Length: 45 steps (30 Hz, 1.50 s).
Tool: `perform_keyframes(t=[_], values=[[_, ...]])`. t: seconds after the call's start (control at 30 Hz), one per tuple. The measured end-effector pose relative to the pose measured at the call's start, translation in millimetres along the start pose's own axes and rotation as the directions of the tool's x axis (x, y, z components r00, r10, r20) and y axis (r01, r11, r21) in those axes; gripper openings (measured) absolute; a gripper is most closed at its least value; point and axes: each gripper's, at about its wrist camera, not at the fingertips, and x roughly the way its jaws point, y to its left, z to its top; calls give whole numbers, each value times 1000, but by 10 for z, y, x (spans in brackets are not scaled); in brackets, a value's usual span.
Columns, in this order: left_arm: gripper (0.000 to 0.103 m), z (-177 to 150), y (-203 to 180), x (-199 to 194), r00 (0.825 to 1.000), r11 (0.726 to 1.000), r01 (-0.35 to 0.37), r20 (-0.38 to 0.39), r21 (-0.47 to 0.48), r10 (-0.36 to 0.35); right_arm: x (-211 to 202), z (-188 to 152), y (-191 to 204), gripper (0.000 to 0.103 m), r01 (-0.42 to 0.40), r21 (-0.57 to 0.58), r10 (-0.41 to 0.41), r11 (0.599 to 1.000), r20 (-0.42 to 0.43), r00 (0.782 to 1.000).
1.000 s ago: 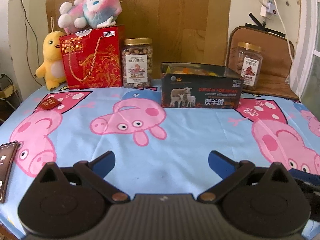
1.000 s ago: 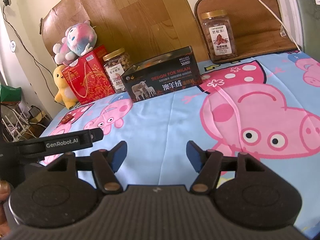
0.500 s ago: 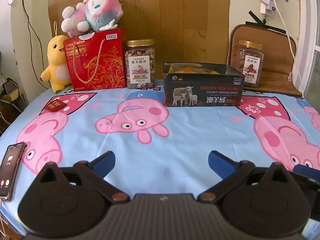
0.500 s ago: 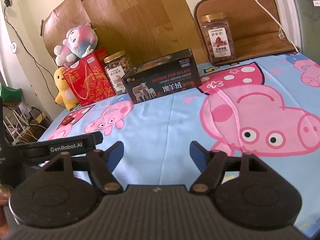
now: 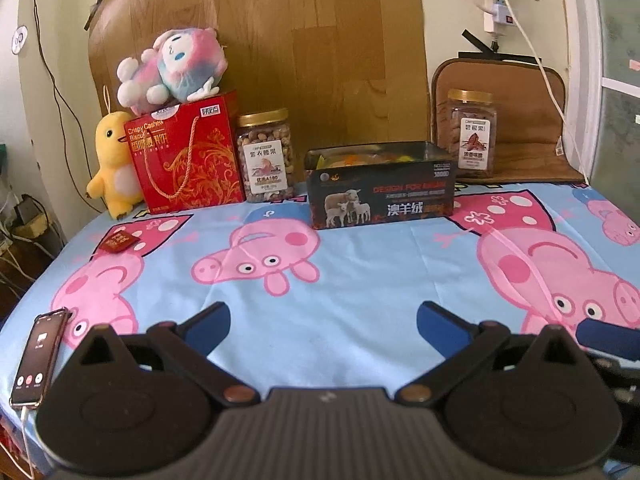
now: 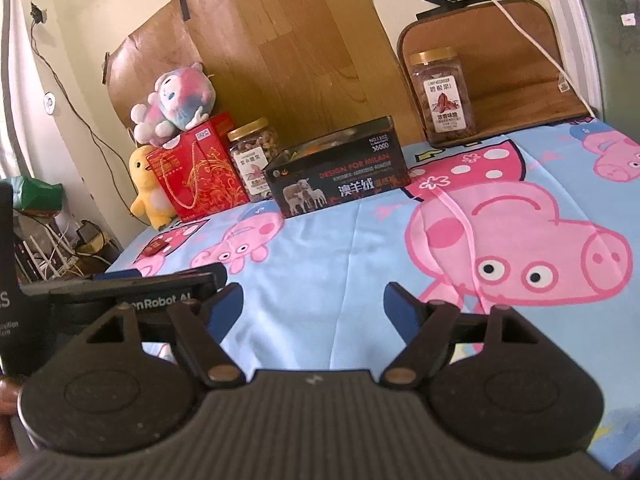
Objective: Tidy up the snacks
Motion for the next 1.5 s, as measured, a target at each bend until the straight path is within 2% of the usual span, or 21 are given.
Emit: perform_keyframes(t=[0.27,0.63,0.93,1.13,1.5], values=[[103,2,-79,-50,1000,1000,-10,14,20,9,-31,-59,-53,80,19,26,-19,999,-7,1000],[103,-6,20,-50,999,999,-36,13,-9,36,-44,-72,-8,80,32,8,-32,999,16,999],[103,-29,27,-3,1000,999,-30,-8,-18,29,-157,-62,-4,80,50,12,-51,999,106,993],[103,-52,25,44,998,1000,-22,-52,-19,21,-84,-75,-4,80,47,11,-47,999,72,996],[103,-103,33,96,995,999,-24,-93,-33,21,-87,-87,12,80,47,10,-47,999,66,997]])
